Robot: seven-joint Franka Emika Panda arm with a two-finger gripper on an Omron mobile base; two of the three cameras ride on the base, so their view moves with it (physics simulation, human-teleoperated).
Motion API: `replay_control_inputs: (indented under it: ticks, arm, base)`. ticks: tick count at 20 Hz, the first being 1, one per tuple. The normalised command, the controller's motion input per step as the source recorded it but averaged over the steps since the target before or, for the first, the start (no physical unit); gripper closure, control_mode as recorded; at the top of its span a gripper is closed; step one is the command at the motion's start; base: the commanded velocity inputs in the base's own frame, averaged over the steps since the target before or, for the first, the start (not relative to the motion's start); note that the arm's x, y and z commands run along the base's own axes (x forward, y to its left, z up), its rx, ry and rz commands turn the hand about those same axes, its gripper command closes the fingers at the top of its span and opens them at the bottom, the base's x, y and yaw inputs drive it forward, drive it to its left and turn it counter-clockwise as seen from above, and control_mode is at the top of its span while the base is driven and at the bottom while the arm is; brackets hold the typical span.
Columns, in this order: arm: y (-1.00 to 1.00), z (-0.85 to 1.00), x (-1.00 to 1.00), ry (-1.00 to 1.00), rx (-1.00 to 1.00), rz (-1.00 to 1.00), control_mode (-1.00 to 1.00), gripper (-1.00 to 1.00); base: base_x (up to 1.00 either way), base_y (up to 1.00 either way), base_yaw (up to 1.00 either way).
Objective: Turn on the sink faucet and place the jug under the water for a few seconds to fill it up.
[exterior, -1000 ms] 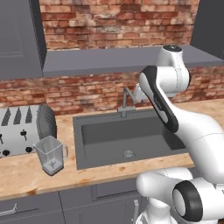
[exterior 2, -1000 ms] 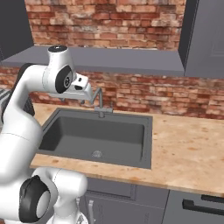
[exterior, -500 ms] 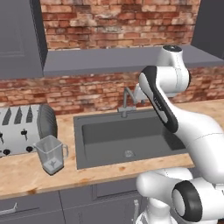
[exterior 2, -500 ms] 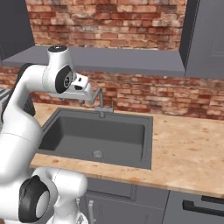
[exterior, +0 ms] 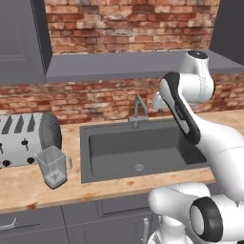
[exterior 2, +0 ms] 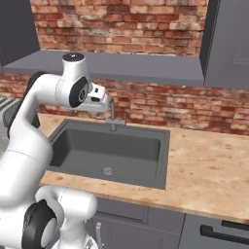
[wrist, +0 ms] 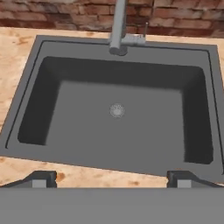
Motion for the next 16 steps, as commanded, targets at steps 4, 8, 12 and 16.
replay_control_inputs:
  ticks: [4, 8, 12, 16]
  arm:
    - [-0.45, -0.58, 0.00, -0.27, 0.02, 0.20, -1.00, -1.00]
    - [-0.10, -0.69, 0.00, -0.62, 0.00, 0.21, -1.00, -1.00]
    - [-0.25, -0.50, 0.16, -0.75, 0.01, 0.29, -1.00, -1.00]
    - [-0.61, -0.06, 0.72, -0.40, 0.13, 0.44, -1.00, -1.00]
  base:
    - [0.00, 0.00, 0.00]
    - [0.00, 0.00, 0.00]
    - [0.00, 0.00, 0.00]
    - [0.00, 0.00, 0.00]
